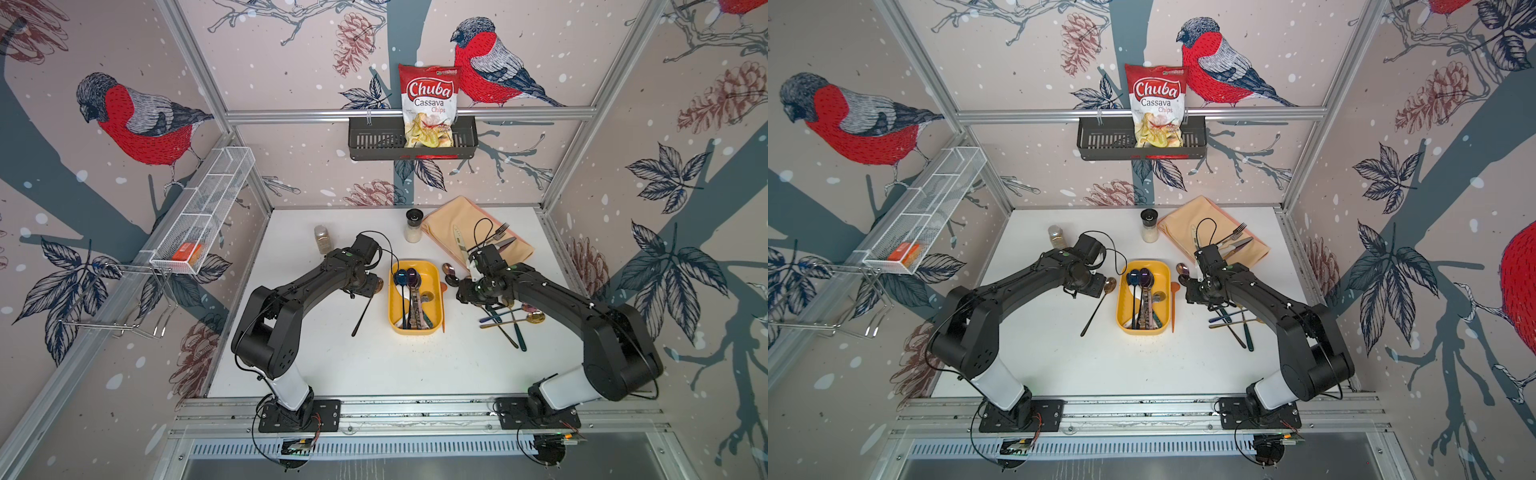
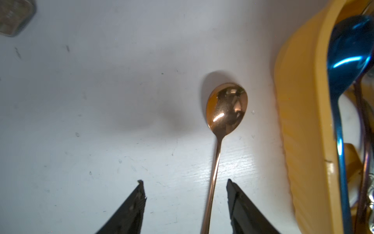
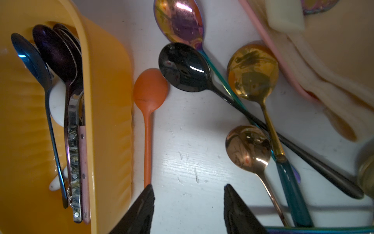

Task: Put the spoon into the storage box
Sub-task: Place the spoon in the storage box, then pick up the spoon from the center of the board.

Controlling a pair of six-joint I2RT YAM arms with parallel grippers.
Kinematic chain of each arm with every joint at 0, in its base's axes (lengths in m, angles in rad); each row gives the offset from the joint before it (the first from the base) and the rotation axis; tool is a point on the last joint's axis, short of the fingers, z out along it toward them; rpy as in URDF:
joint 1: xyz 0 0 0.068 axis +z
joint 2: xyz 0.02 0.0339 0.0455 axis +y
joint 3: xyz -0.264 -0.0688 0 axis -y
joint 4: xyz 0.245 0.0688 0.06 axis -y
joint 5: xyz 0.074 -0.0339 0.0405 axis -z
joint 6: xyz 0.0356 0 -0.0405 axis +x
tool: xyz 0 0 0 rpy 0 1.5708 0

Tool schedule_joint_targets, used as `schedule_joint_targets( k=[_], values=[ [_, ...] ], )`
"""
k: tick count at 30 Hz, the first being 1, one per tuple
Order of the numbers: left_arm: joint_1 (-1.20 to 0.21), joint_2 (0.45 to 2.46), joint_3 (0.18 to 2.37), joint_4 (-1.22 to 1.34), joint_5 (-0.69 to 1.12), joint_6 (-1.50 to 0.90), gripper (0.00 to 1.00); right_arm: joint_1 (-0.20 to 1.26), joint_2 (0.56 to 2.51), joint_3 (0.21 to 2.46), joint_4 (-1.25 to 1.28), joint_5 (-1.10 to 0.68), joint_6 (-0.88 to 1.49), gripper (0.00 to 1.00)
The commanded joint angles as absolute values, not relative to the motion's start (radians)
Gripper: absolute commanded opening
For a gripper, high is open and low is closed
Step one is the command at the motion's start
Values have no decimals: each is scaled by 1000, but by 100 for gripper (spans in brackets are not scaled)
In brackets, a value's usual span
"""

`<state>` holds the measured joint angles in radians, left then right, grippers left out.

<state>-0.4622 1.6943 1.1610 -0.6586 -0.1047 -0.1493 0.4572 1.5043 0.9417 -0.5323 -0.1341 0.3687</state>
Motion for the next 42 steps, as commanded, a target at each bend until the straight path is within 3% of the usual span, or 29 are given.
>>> schedule_joint_targets(
  k=[1,26,42],
  values=[
    [-459,1718,1142,-618,-93,-137,65,458,1503,941,-536,-134,370,57],
    [-457,1866,1157,-595,7,-105,50,455,1515,940,-531,-137,364,56],
    [-455,1923,1163,-636,62,-96,11,454,1528,956,-539,-141,356,56]
  ],
)
